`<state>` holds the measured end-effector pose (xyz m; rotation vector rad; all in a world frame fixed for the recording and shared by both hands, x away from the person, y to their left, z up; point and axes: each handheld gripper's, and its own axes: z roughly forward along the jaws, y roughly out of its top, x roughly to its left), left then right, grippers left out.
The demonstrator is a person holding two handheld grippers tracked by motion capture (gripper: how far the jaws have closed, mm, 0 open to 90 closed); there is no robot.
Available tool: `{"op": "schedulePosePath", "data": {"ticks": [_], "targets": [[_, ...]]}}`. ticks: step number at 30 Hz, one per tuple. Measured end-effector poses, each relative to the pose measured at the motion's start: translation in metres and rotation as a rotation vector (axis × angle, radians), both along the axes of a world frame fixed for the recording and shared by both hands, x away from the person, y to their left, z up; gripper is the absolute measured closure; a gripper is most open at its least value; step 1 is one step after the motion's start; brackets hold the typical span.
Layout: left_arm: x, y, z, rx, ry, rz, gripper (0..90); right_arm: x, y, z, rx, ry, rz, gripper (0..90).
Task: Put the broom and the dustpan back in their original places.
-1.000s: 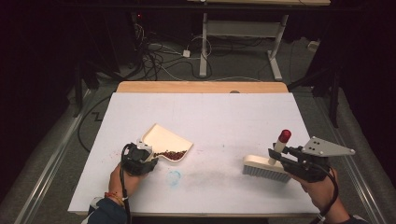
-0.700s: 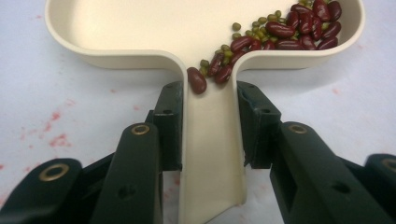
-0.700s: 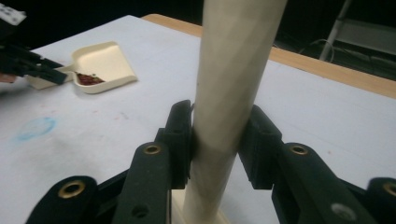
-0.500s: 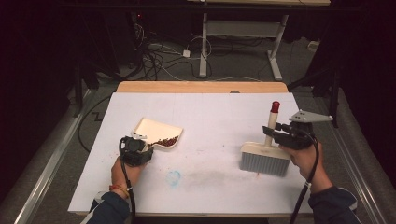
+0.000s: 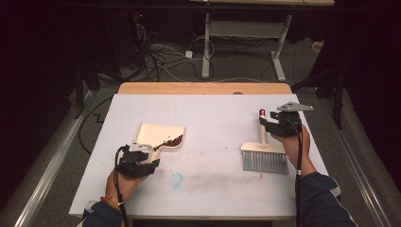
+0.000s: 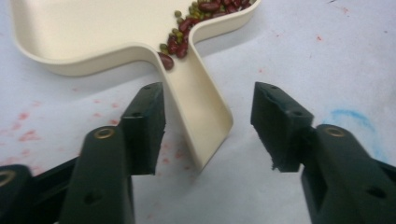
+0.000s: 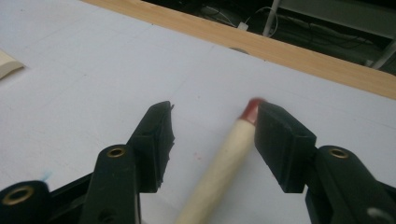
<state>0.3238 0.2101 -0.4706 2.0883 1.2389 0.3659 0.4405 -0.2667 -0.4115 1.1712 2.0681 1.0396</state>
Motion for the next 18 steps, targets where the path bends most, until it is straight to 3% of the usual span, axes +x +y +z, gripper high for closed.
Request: {"op": "schedulePosePath", "data": {"ticks": [3,5,7,10,12,18], "targets": [[-0.01,0.008,0.002,-0.034,-0.086,-0.035,38.4,-0.002,0.005,0.0,-0.019,-0.02,0.005,44.6],[-0.015,0.013,0.003,-0.033,-0.139,-0.063,38.8,-0.004,0.005,0.001,0.01,-0.035,0.011,44.2],[-0.019,0.015,0.003,-0.014,-0.163,-0.084,39.1,-0.005,0.005,0.002,0.035,-0.046,0.007,42.3],[-0.024,0.014,0.002,0.069,-0.222,-0.091,32.7,-0.006,0.005,0.002,0.07,-0.054,-0.002,38.3],[-0.024,0.014,0.002,0.052,-0.221,-0.101,29.7,-0.007,0.004,0.003,0.089,-0.063,-0.006,37.4],[-0.024,0.01,-0.003,0.065,-0.211,-0.142,22.8,-0.009,0.007,0.002,0.082,-0.082,-0.025,26.9]]}}
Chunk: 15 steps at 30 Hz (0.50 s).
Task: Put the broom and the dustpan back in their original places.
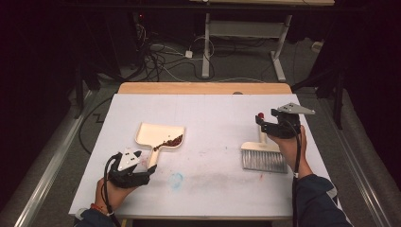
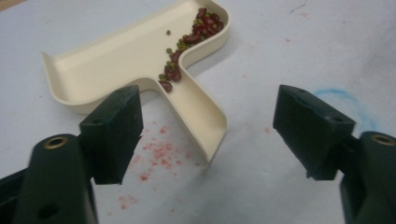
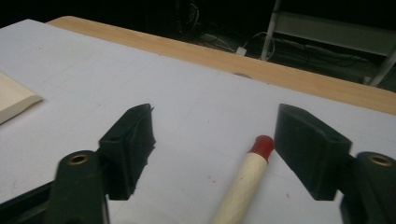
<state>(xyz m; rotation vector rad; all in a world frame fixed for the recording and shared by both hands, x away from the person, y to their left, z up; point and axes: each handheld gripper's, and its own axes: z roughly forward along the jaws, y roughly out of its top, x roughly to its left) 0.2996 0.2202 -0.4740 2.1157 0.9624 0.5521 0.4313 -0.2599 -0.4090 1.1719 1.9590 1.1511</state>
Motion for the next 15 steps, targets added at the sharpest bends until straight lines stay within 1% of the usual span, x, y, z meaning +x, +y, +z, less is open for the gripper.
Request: {"op": "schedulePosePath", "data": {"ticks": [1,2,4,5,9,12,15], "targets": [[-0.0004,-0.0013,-0.0011,0.008,-0.001,-0.011,20.3,-0.0001,0.0,-0.0002,0.005,0.001,0.001,24.9],[-0.001,-0.0021,-0.0018,0.006,-0.006,-0.026,19.0,-0.0002,0.0002,-0.0002,0.003,-0.004,0.002,22.7],[-0.0018,-0.0041,-0.002,0.004,-0.013,-0.036,17.0,-0.0002,0.0008,0.0001,-0.003,-0.016,-0.005,20.0],[-0.0022,-0.0049,-0.0017,-0.001,-0.017,-0.046,15.7,-0.0003,0.0008,0.0001,0.002,-0.019,-0.007,18.6],[-0.0044,-0.006,-0.0002,-0.024,-0.041,-0.058,15.7,0.0002,0.001,-0.001,-0.009,-0.024,-0.019,17.8],[-0.004,-0.0081,-0.002,-0.012,-0.028,-0.06,15.7,0.0006,0.002,-0.0017,-0.007,-0.026,-0.012,17.3],[-0.0043,-0.0094,-0.0026,-0.01,-0.025,-0.065,15.7,-0.0007,0.004,-0.001,-0.006,-0.03,-0.001,16.2]]}}
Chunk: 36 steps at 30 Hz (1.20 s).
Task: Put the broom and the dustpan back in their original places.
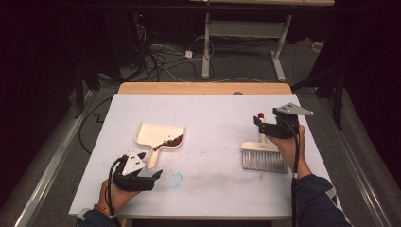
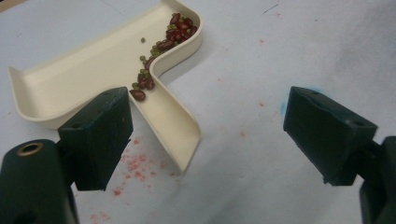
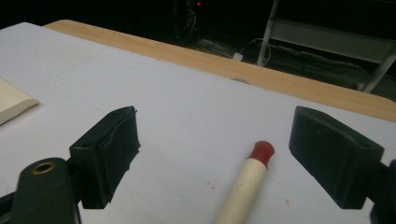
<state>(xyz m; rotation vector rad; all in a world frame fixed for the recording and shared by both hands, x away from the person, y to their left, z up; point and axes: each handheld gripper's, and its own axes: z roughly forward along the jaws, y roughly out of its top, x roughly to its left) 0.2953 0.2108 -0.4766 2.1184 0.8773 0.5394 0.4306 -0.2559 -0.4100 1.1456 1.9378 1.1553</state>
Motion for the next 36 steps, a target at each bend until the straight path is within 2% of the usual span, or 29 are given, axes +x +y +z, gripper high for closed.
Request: {"op": "schedulePosePath", "data": {"ticks": [6,11,16,23,27,31,36], "targets": [[-0.001,0.0,0.001,-0.003,-0.005,-0.001,15.7,-0.002,0.005,0.0,-0.004,0.002,0.031,15.9],[-0.001,-0.001,0.0,0.01,-0.001,-0.006,16.0,-0.008,0.006,0.005,0.002,-0.023,0.045,16.0],[-0.002,-0.003,0.0,0.017,0.0,-0.012,15.9,-0.019,0.011,0.014,0.007,-0.06,0.086,16.3],[-0.005,-0.005,0.002,0.024,-0.019,-0.018,16.3,-0.033,0.018,0.021,-0.012,-0.08,0.135,16.1],[-0.005,-0.004,0.002,0.023,-0.014,-0.02,16.3,-0.042,0.018,0.026,-0.008,-0.116,0.162,16.6],[-0.005,-0.005,0.002,0.038,-0.017,-0.023,16.3,-0.048,0.02,0.029,-0.007,-0.121,0.179,16.4],[-0.008,-0.008,0.003,0.047,-0.033,-0.03,16.4,-0.055,0.023,0.031,-0.027,-0.132,0.215,16.3]]}}
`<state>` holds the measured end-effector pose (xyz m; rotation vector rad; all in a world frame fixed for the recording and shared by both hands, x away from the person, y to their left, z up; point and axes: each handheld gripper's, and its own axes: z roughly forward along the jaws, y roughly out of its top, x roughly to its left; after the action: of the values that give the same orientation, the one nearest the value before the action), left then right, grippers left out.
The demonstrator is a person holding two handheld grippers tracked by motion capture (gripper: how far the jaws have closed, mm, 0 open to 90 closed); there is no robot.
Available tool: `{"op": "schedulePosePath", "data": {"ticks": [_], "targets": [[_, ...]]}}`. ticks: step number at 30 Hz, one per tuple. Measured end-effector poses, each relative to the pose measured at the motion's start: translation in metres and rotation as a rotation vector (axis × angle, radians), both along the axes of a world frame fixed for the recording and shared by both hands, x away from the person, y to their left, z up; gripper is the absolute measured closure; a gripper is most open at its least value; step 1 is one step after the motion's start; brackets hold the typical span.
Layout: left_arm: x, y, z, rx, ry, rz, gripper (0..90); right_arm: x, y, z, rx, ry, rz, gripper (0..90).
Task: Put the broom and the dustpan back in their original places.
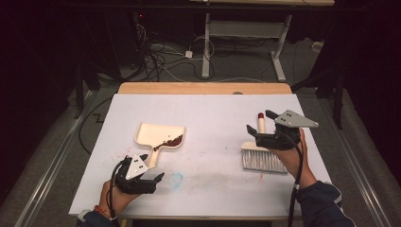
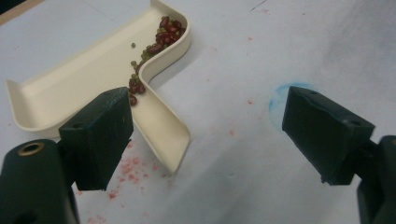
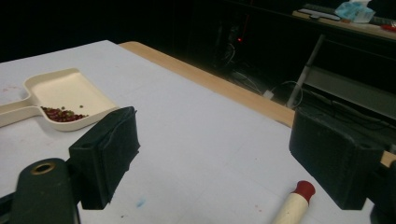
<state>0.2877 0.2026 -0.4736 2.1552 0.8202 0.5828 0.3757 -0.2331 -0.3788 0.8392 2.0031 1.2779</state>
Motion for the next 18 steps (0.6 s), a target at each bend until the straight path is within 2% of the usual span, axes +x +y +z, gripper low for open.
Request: {"op": "schedulePosePath", "data": {"ticks": [6,13,16,18], "targets": [[-0.001,-0.002,0.0,0.022,-0.007,-0.01,16.4,-0.005,0.0,0.0,-0.008,-0.012,0.011,16.3],[-0.001,-0.001,0.0,0.015,-0.012,-0.006,16.3,-0.011,-0.001,-0.002,-0.006,-0.019,0.015,15.9],[-0.001,0.0,0.001,0.011,-0.012,-0.002,16.3,-0.013,-0.001,-0.003,-0.018,-0.014,0.017,15.0],[-0.001,0.001,0.002,0.011,-0.012,-0.002,16.3,-0.014,0.0,-0.004,-0.045,-0.026,0.016,15.0]]}}
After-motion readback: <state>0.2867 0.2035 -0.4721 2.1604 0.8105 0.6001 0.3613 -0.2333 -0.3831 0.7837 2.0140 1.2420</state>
